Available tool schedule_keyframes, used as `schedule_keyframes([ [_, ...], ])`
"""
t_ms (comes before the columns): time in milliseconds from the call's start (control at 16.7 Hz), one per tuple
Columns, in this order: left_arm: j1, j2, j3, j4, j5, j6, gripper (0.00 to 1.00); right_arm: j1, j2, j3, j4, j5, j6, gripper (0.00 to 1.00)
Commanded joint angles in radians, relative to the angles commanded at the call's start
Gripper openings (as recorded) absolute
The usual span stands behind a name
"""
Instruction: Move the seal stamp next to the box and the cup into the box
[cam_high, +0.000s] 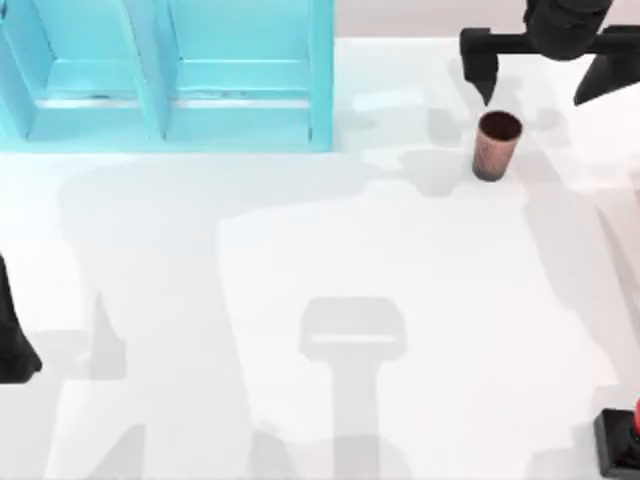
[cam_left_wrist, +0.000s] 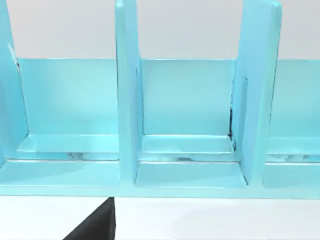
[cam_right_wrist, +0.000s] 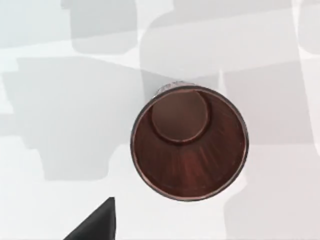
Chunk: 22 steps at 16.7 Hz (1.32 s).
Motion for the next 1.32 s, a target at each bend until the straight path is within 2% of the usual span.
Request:
schedule_keyframes([
  [480, 0.0, 0.0, 0.0, 0.0, 0.0, 0.0, 1.0, -0.01, 0.035, -0.203, 0.24, -0.001, -0.007, 1.0],
  [780, 0.0, 0.0, 0.0, 0.0, 0.0, 0.0, 1.0, -0.01, 0.038, -0.222, 0.262, -0.001, -0.008, 1.0],
  [1320, 0.0, 0.0, 0.0, 0.0, 0.0, 0.0, 1.0, -0.01, 0.038, -0.222, 0.262, -0.001, -0.008, 0.32],
])
